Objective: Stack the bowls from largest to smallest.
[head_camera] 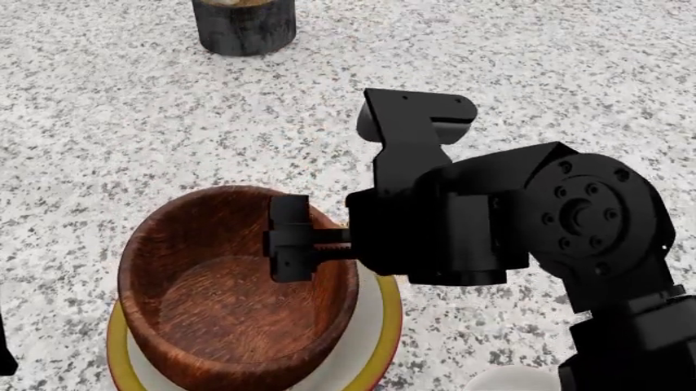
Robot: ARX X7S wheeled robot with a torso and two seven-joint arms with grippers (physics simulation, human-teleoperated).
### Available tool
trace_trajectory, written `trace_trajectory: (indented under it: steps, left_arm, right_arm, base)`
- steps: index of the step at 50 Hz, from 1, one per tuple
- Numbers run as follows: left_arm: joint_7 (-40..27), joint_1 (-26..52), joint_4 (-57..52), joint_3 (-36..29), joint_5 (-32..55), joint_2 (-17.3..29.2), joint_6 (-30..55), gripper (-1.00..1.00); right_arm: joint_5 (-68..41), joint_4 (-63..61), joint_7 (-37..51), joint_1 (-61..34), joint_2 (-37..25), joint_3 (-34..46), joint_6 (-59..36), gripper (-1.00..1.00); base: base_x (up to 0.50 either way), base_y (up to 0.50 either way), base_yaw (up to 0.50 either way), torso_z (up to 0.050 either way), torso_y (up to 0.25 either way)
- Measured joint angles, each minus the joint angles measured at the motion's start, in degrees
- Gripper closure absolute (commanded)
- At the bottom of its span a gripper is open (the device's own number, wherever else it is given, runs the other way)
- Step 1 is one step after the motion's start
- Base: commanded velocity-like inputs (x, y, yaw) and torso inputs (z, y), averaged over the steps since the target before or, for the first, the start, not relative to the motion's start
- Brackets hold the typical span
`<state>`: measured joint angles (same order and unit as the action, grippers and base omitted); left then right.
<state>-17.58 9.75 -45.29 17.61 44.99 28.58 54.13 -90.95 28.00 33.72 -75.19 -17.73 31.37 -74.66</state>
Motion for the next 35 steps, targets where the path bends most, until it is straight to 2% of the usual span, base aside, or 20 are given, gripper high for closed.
trace_trajectory:
  steps: [9,18,25,35]
  left_arm:
    - [-0.19,0.00,-0.14,-0.07,0.30,0.14,-0.01,-1.00]
    - [-0.48,-0.07,-0.33,0.00,0.66,0.36,0.12,-1.00]
    - [-0.70,-0.17,-0.49,-0.14,0.76,0.55,0.18,-1.00]
    - [-0.81,-0.23,-0.58,-0.41,1.10,0.60,0.09,-1.00]
  right_arm:
    - [-3.15,-6.97,5.18,0.49,-3.30,-2.40,-0.05,-1.00]
    - [-14.37,-19.13,14.89,4.39,-10.74,-7.12,0.39,-1.00]
    - [-21.17,-28.76,19.73,10.02,-17.19,-10.85,1.04,-1.00]
    - [-22.73,-40.44,19.49,21.36,-24.62,-17.73,0.86,-1.00]
  base:
    - [0.00,0.00,0.00,0.000,0.000]
    - [0.00,0.00,0.00,0.000,0.000]
    - [0.00,0.00,0.00,0.000,0.000]
    - [0.00,0.00,0.00,0.000,0.000]
